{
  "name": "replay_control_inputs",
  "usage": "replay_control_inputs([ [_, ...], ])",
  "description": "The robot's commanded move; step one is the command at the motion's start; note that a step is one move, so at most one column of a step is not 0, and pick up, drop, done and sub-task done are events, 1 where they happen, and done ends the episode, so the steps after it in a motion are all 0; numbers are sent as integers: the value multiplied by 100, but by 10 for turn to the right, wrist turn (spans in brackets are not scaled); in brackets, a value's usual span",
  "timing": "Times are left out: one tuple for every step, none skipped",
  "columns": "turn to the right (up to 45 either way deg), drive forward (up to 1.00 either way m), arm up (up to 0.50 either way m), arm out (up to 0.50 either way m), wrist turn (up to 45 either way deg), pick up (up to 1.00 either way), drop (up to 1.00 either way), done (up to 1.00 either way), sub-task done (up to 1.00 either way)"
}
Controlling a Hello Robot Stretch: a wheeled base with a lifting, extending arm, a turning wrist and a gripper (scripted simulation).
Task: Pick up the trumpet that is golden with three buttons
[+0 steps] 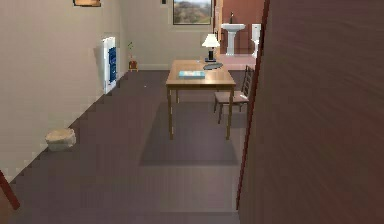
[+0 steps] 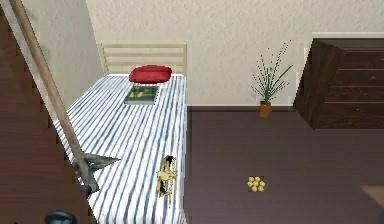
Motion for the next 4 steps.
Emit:
replay_control_inputs([
  [0, 0, 50, 0, 0, 0, 0, 0, 0],
  [0, 0, 14, 0, 0, 0, 0, 0, 0],
  [0, 0, 0, 30, 0, 0, 0, 0, 0],
  [0, 0, 0, 0, 450, 0, 0, 0, 0],
])
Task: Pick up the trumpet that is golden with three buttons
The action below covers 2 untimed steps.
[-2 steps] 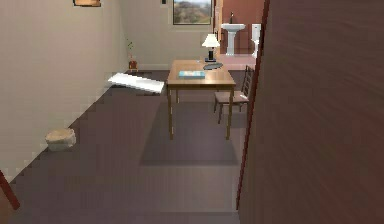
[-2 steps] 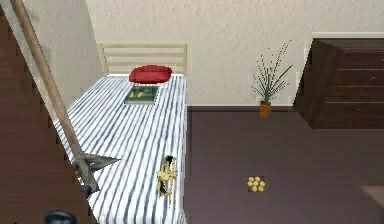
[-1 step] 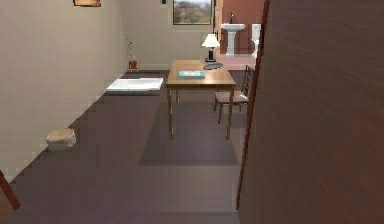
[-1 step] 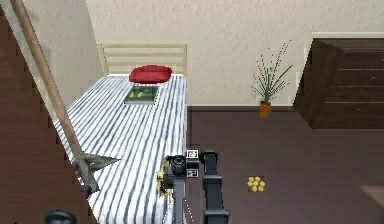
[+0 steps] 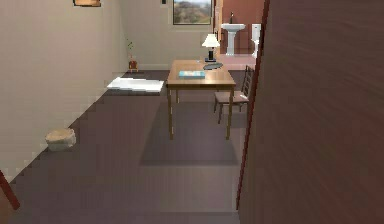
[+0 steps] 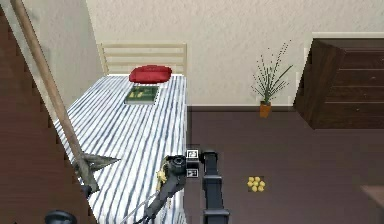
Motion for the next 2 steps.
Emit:
replay_control_inputs([
  [0, 0, 0, 0, 450, 0, 0, 0, 0],
  [0, 0, 0, 0, 450, 0, 0, 0, 0],
])
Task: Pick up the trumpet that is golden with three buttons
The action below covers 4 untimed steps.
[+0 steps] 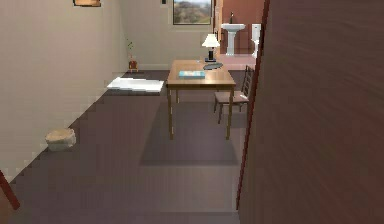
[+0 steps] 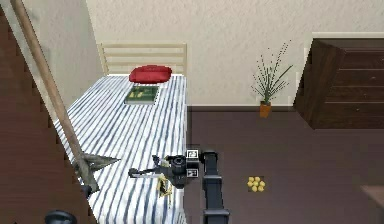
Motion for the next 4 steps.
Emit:
replay_control_inputs([
  [0, 0, 0, 0, 210, 0, 0, 0, 0],
  [0, 0, -30, 0, 0, 0, 0, 0, 0],
  [0, 0, 0, 0, 0, 100, 0, 0, 0],
  [0, 0, 10, 0, 0, 0, 0, 0, 0],
])
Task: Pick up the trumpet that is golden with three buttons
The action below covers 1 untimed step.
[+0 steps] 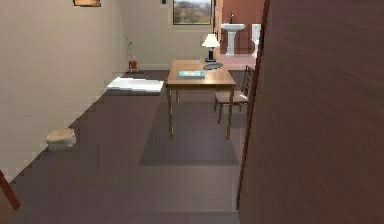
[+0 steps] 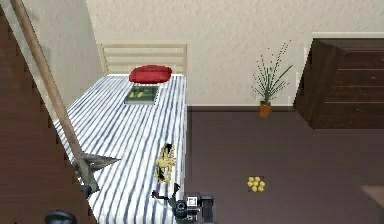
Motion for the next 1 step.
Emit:
replay_control_inputs([
  [0, 0, 0, 0, 0, 0, 0, 100, 0],
])
